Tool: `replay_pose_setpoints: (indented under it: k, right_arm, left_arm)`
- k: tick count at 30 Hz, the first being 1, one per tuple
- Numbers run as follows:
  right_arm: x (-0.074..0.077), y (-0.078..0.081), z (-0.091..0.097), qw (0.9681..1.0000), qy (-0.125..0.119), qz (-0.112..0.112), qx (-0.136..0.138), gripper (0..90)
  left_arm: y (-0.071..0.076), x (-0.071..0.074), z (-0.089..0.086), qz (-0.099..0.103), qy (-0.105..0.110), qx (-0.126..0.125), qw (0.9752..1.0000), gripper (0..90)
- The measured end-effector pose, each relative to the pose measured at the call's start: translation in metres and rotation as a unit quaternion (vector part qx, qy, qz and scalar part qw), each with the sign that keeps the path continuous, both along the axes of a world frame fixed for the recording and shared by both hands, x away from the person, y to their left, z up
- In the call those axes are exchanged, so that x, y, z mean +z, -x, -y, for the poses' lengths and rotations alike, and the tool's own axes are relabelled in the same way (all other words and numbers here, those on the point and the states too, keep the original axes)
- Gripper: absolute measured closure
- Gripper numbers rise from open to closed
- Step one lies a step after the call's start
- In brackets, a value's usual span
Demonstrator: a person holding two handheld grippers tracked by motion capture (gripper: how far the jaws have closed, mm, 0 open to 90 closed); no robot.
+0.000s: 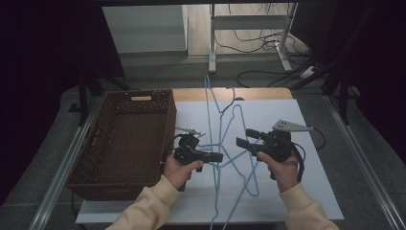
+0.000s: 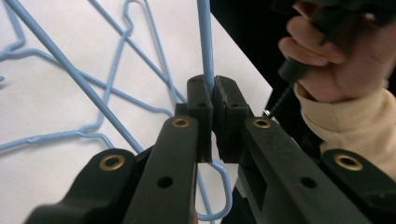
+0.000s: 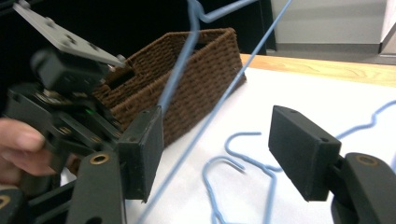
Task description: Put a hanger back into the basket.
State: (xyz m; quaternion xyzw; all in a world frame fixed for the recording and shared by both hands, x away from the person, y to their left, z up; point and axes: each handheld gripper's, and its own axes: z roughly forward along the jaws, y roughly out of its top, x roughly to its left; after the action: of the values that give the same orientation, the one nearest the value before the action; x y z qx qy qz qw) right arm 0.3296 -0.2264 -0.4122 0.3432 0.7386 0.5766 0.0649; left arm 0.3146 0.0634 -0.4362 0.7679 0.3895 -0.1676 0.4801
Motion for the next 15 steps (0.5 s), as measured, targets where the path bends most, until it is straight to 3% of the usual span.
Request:
replay_pose_setpoints:
  k: [6,7,9,15]
  right_arm:
    - [-0.008,0.0,0.019,0.9999,0.004,-0.004,-0.011,34.2]
    - [-0.01,0.0,0.026,0.9999,0.005,-0.005,-0.015,34.2]
    - [-0.013,0.0,0.031,0.9998,0.004,-0.006,-0.019,34.2]
    - [-0.017,-0.001,0.041,0.9995,0.004,-0.01,-0.03,34.3]
  left_arm:
    - [0.008,0.013,0.001,0.014,-0.018,-0.016,0.9996,85.3]
    - [0.011,0.021,-0.001,0.026,-0.032,-0.019,0.999,85.4]
    - [0.012,0.027,-0.004,0.034,-0.037,-0.02,0.9985,85.8]
    - [0.013,0.038,-0.019,0.039,-0.034,-0.018,0.9985,86.2]
